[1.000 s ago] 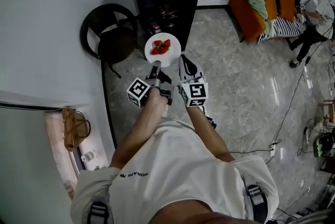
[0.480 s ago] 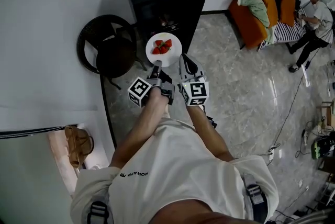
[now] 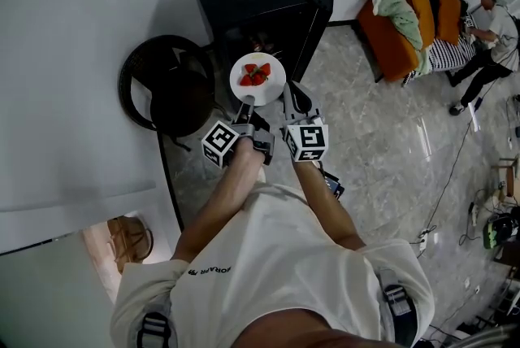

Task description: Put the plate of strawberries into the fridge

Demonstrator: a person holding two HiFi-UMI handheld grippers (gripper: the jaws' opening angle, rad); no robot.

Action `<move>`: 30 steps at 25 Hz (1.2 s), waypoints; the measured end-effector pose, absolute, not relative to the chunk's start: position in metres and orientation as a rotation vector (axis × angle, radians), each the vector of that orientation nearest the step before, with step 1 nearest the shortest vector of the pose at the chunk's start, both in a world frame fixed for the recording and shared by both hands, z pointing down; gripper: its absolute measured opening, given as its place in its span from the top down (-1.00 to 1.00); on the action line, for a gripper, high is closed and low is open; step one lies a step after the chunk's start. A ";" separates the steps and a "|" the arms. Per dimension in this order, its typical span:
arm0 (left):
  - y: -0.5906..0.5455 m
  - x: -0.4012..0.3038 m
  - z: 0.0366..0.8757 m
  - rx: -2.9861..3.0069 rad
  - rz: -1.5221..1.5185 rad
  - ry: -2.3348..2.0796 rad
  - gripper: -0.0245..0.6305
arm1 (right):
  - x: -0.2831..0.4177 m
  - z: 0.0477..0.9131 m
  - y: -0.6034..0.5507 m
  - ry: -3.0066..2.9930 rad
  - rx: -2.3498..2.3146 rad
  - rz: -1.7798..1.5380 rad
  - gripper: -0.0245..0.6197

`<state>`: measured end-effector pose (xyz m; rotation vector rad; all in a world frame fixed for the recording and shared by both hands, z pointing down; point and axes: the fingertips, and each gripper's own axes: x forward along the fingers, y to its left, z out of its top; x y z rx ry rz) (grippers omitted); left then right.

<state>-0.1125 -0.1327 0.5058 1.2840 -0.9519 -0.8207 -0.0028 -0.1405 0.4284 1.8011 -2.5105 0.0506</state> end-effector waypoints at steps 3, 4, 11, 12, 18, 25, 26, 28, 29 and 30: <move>-0.139 -0.114 0.514 1.279 -0.811 -0.945 0.90 | -0.005 0.434 -0.146 -2.502 1.806 0.046 0.89; -0.140 -0.114 0.517 1.279 -0.810 -0.943 0.89 | -0.006 0.436 -0.147 -2.499 1.806 0.043 0.89; -0.152 -0.110 0.515 1.291 -0.805 -0.935 0.89 | -0.001 0.435 -0.159 -2.492 1.823 0.039 0.89; -0.150 -0.110 0.517 1.287 -0.805 -0.936 0.89 | -0.001 0.436 -0.159 -2.492 1.821 0.038 0.88; -0.150 -0.108 0.532 1.264 -0.810 -0.948 0.89 | -0.003 0.447 -0.158 -2.500 1.778 0.038 0.89; -0.180 -0.079 0.520 1.262 -0.818 -0.970 0.89 | 0.022 0.441 -0.190 -2.528 1.735 0.061 0.88; -0.186 -0.074 0.518 1.259 -0.821 -0.976 0.89 | 0.028 0.440 -0.195 -2.533 1.729 0.066 0.89; -0.193 -0.067 0.517 1.251 -0.827 -0.988 0.90 | 0.036 0.440 -0.204 -2.539 1.716 0.076 0.88; -0.195 -0.065 0.518 1.247 -0.829 -0.993 0.89 | 0.038 0.441 -0.208 -2.544 1.710 0.079 0.89; -0.198 -0.063 0.519 1.244 -0.831 -0.998 0.90 | 0.039 0.442 -0.211 -2.550 1.703 0.080 0.89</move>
